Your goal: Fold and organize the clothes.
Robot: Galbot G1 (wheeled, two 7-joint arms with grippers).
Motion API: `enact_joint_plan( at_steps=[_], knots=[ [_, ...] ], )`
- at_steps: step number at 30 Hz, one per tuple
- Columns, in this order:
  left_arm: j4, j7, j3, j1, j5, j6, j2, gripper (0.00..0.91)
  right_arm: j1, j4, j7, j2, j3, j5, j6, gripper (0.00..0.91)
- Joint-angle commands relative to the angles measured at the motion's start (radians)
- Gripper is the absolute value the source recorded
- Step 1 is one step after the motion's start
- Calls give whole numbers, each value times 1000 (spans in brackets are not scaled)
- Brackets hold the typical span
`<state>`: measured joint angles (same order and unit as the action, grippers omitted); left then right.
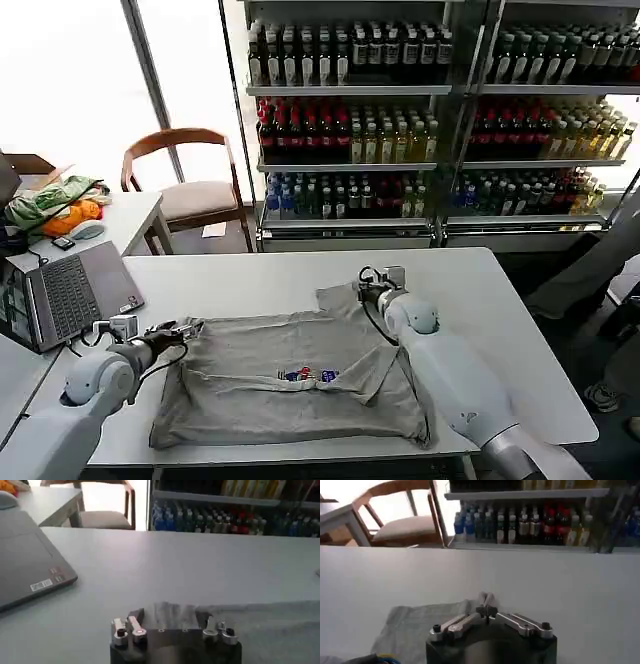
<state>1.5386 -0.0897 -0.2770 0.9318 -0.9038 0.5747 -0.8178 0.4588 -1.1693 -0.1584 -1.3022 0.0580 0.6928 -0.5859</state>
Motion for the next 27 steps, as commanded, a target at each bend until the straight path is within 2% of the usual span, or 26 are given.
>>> enact_joint_plan(
  at_steps=[1, 20, 27],
  knots=[
    [-16, 5, 11, -9, -6, 3, -3, 10, 0, -3, -1, 0, -3, 2, 1, 0],
    [-7, 26, 38, -39, -9, -4, 0, 0, 2, -12, 7, 2, -2, 2, 2, 0],
    [21, 22, 24, -26, -16, -30, 8, 0, 24, -87, 3, 22, -18, 17, 2, 0]
  ],
)
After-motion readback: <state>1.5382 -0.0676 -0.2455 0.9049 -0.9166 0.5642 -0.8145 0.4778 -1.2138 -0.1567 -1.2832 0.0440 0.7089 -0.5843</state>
